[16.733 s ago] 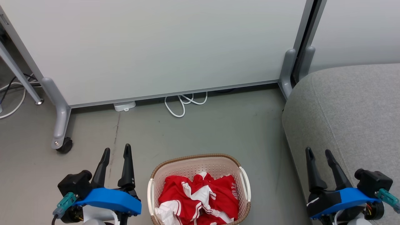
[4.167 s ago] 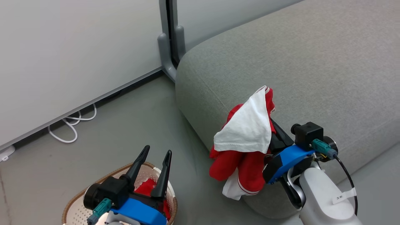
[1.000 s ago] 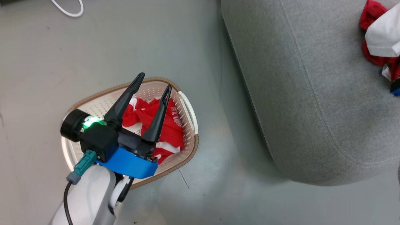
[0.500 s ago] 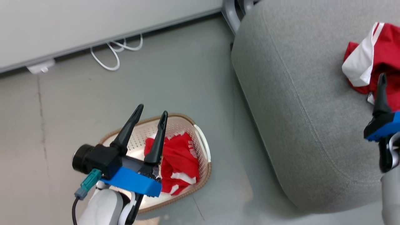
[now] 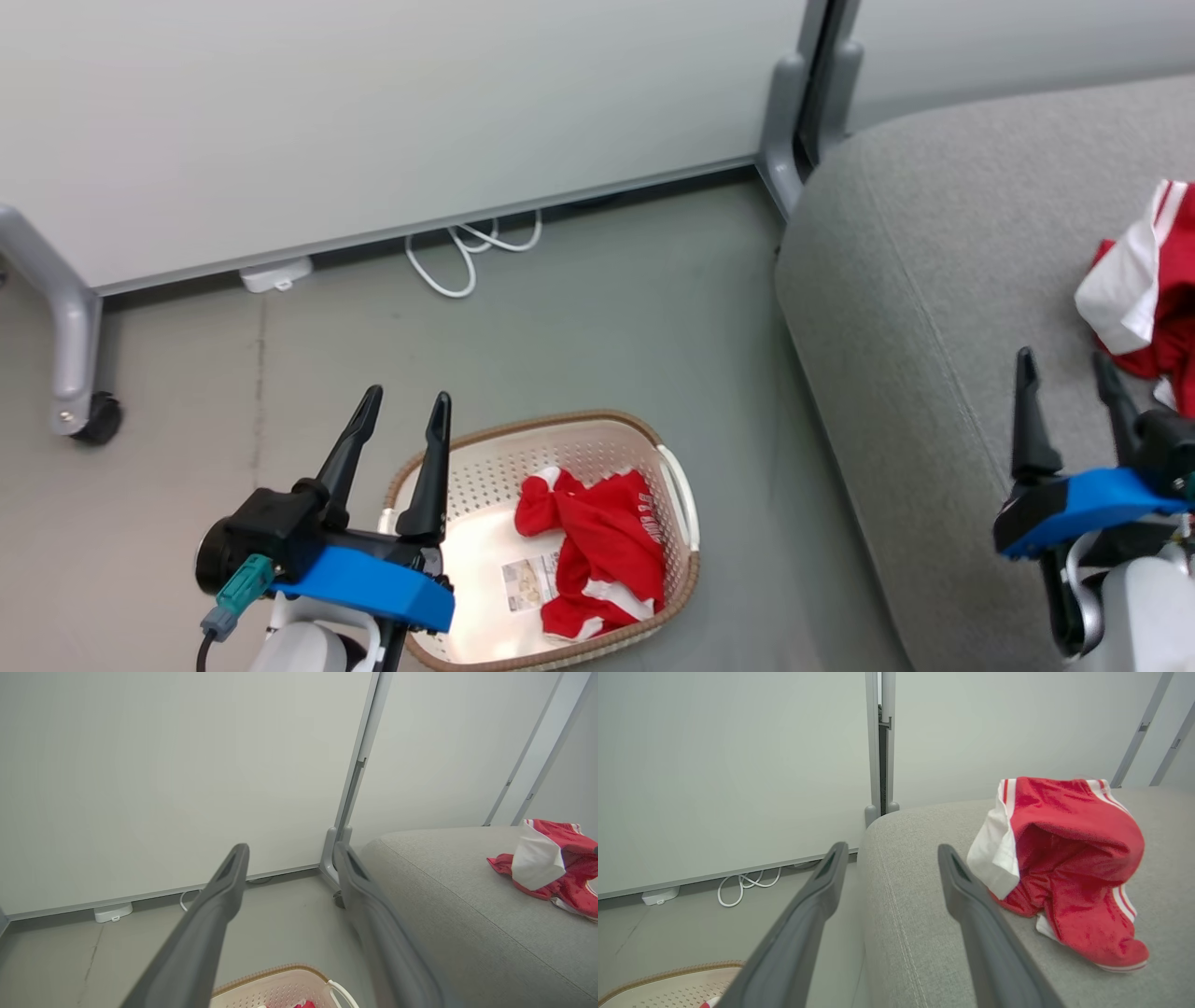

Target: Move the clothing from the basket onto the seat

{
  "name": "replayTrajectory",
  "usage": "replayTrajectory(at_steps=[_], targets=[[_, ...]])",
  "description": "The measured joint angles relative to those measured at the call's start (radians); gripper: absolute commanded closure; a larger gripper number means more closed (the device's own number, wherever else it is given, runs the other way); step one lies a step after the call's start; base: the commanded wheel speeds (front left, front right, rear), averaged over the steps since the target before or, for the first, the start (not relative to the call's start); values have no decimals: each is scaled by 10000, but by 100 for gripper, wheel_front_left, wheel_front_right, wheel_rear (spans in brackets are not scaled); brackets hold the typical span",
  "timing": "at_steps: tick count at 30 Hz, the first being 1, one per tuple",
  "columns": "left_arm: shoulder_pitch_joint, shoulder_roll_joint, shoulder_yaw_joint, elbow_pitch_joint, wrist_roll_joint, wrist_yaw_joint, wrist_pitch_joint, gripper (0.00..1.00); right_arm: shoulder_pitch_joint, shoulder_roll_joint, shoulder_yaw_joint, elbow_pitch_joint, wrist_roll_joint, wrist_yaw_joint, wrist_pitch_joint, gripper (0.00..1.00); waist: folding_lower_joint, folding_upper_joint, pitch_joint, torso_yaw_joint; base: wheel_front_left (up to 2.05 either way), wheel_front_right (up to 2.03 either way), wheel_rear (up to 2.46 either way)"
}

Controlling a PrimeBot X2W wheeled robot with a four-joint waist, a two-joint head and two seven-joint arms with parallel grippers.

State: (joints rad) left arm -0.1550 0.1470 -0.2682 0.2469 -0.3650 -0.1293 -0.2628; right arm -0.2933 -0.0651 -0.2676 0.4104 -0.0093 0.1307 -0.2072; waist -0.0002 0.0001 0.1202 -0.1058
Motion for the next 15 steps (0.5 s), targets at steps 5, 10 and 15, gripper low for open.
replayTrajectory(at_steps=[5, 10, 15], targets=[[169, -71, 418, 332, 29, 0, 0, 0, 836, 111, 646, -802, 17, 0, 127, 0, 0, 0, -373, 459, 0, 0, 0], [298, -171, 750, 698, 128, 0, 0, 0, 1523, 128, 1168, -1287, 424, 0, 295, 0, 0, 0, -688, 921, 0, 0, 0], [317, -192, 897, 1016, 150, 0, 0, 0, 1933, 140, 1455, -1592, 558, 0, 309, 0, 0, 0, -887, 1316, 0, 0, 0]])
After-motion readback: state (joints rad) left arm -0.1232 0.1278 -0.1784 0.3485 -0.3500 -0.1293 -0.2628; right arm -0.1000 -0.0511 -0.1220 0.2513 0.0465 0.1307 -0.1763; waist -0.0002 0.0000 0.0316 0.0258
